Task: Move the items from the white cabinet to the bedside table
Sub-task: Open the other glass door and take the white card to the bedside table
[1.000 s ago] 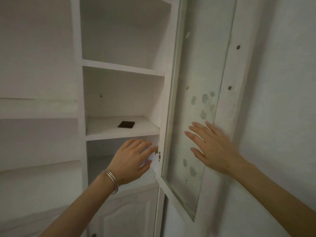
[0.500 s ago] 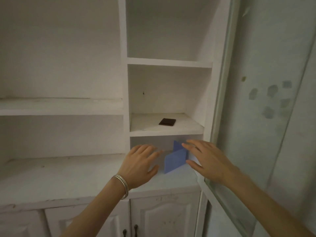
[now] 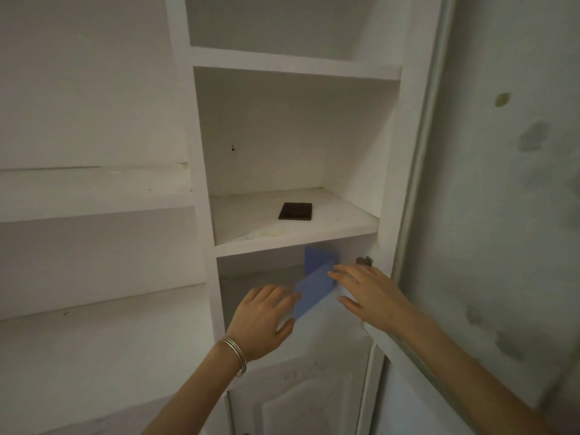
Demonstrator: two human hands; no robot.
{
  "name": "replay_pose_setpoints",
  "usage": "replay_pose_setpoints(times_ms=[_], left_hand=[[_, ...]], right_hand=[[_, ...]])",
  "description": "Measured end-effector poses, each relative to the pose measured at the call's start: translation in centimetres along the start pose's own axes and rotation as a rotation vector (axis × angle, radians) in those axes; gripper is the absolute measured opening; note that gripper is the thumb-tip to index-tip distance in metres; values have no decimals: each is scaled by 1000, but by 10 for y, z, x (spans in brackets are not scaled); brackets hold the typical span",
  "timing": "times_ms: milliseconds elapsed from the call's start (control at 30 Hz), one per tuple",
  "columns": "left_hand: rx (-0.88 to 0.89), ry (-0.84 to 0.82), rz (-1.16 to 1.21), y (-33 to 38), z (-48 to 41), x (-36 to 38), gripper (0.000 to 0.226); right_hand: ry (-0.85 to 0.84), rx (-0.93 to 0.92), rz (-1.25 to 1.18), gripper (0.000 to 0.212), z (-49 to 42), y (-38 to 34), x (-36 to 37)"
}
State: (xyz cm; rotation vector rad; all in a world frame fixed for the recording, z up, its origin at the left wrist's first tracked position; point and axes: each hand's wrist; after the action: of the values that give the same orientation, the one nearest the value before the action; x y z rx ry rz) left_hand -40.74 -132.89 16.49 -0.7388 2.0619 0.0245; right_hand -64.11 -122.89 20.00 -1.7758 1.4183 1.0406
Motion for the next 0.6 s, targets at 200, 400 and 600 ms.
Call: replay_pose_setpoints(times_ms=[200, 400, 600], left_hand=[[-18, -73, 23, -10, 9, 43, 38], [-90, -143, 36, -12, 17, 71, 42], [-182, -171, 4, -22, 18, 83, 43]], right_hand=[[-110, -1, -8, 49, -21, 34, 42], [-240, -70, -84, 49, -62, 50, 96], [-271, -103, -210, 43, -95, 71, 132]])
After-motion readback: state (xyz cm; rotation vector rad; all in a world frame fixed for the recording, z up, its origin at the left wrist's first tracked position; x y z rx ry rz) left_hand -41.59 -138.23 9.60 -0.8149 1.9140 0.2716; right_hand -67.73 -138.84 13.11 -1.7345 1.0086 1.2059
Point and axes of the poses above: each hand's wrist, its own z-axis away from the middle knuckle, its own x-axis out of the palm, y = z × x, and after that the axes turned 12 degrees about -z, right-handed
